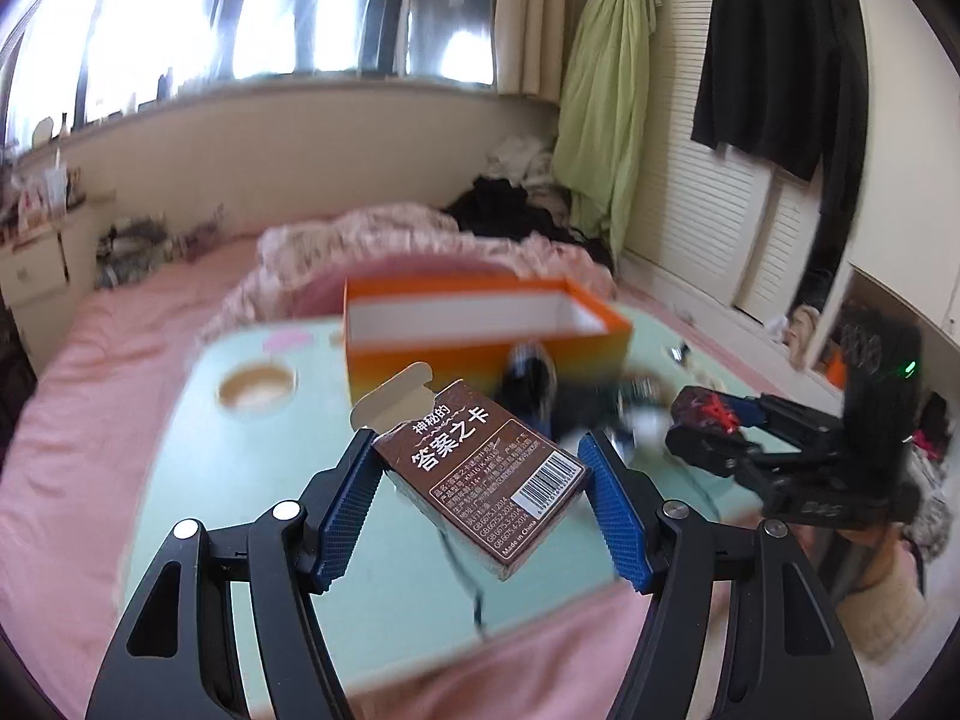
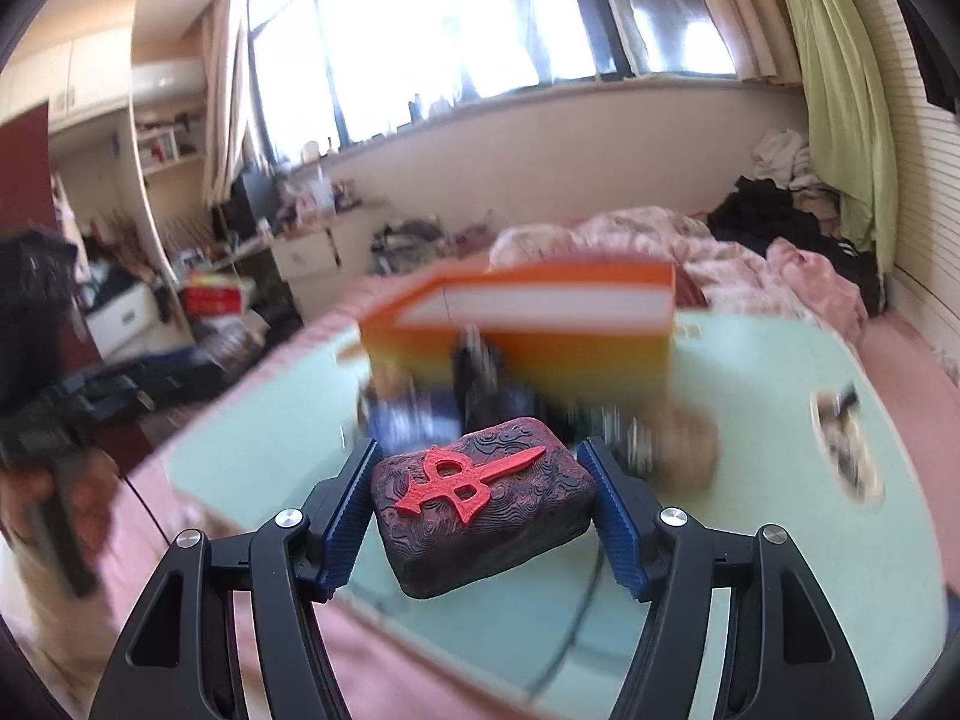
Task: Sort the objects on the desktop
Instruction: 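Drop the block and card box into the orange box with right and left tools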
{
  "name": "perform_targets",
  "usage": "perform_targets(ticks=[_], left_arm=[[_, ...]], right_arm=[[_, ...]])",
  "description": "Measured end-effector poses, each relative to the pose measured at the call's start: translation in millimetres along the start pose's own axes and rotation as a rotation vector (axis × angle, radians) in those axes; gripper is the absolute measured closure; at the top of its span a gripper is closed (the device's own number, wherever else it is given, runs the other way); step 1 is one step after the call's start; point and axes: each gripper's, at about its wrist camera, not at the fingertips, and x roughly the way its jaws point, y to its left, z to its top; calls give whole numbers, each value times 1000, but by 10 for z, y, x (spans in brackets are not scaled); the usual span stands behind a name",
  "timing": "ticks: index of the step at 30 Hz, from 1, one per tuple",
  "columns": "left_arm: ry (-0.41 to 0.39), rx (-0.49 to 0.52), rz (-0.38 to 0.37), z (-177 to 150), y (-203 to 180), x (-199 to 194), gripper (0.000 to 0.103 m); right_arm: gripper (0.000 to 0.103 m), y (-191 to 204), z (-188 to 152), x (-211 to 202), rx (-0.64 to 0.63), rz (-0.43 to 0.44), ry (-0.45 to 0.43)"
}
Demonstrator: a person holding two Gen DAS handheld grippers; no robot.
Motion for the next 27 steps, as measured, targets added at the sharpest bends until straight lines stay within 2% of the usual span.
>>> perform_targets(ticks=[4, 6, 9, 11, 13, 14, 16, 17, 21, 23, 27], left_arm=[[-22, -64, -16, 577, 65, 479, 35], [22, -131, -50, 781, 199, 864, 34], [81, -243, -39, 843, 382, 1254, 34], [59, -338, -49, 737, 482, 1283, 34], [45, -370, -94, 571, 470, 1142, 34], [43, -360, -98, 510, 439, 1059, 34], [40, -307, -64, 302, 290, 807, 31], [46, -279, -57, 206, 212, 706, 25], [109, -156, -31, -162, -79, 473, 23], [118, -140, -10, -293, -133, 435, 23], [162, -109, 108, -492, -133, 627, 23]], right_arm=[[36, -191, 633, 328, 41, -43, 6], [36, -328, 837, 612, 67, -75, 62], [36, -503, 916, 957, 124, -109, 159], [36, -536, 891, 935, 144, -106, 155], [30, -517, 808, 749, 145, -92, 108], [24, -473, 747, 622, 133, -85, 79], [20, -357, 589, 407, 103, -79, 48], [20, -286, 484, 321, 89, -79, 48], [20, -68, -5, 110, 45, -106, 95], [20, -9, -217, 78, 31, -145, 122], [19, -27, -519, 200, 3, -251, 175]])
